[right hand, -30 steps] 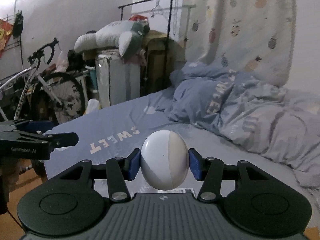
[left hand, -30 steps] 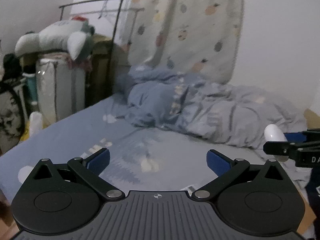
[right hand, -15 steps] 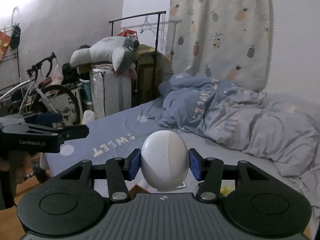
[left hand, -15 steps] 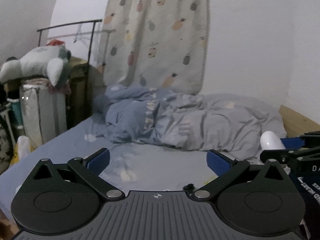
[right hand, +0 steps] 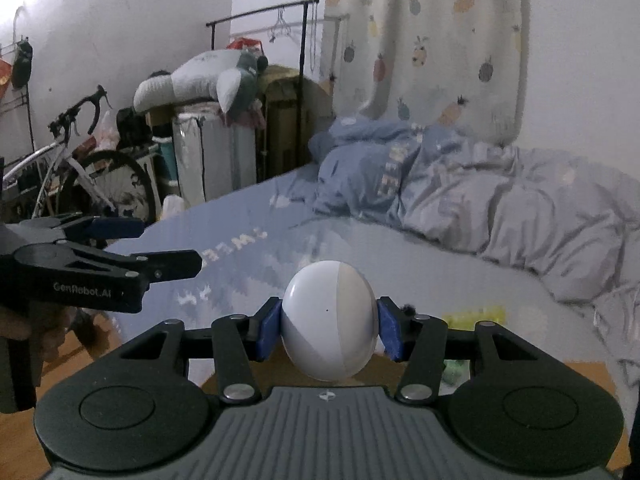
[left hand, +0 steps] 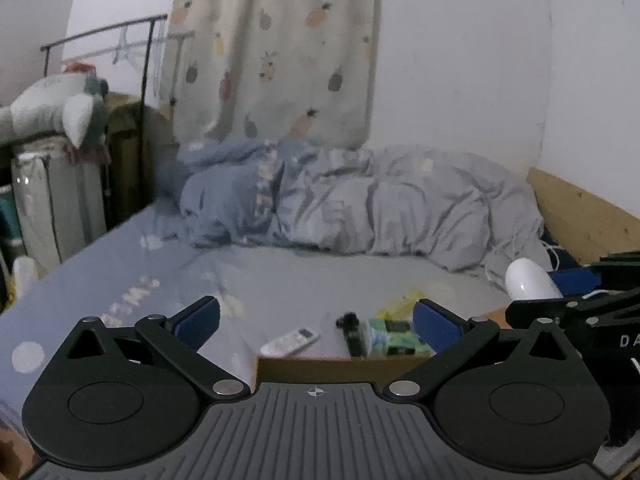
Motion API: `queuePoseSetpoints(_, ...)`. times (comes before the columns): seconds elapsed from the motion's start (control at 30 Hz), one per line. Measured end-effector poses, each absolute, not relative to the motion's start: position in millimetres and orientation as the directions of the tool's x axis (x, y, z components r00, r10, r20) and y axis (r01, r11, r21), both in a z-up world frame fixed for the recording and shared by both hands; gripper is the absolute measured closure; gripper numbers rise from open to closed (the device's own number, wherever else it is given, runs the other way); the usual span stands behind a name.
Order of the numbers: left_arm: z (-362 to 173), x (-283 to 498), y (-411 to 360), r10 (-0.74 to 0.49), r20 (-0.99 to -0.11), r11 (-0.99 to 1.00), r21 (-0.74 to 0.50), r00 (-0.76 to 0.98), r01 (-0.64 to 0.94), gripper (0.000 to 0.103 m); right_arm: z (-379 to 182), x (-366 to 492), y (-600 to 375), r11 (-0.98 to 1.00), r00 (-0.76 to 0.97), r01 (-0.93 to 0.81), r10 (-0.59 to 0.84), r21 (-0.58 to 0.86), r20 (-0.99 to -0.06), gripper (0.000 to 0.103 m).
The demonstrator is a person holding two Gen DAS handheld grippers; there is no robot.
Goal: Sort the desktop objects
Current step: 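Carry the earbud case in the right tool over the cardboard box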
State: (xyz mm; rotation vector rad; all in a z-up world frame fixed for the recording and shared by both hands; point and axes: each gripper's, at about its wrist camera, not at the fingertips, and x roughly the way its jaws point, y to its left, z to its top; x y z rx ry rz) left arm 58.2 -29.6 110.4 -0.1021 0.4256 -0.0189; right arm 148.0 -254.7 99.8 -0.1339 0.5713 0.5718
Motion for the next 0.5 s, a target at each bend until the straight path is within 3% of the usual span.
queuePoseSetpoints(0.5,9.3,55.5,-14.3,-0.024,-0.515,0.991,-0.123,0.857,-0.046,0.000,3.9,151.4,-239.0,0.858,0.609,-0.510,0.412,0.063,-0.678,0.052)
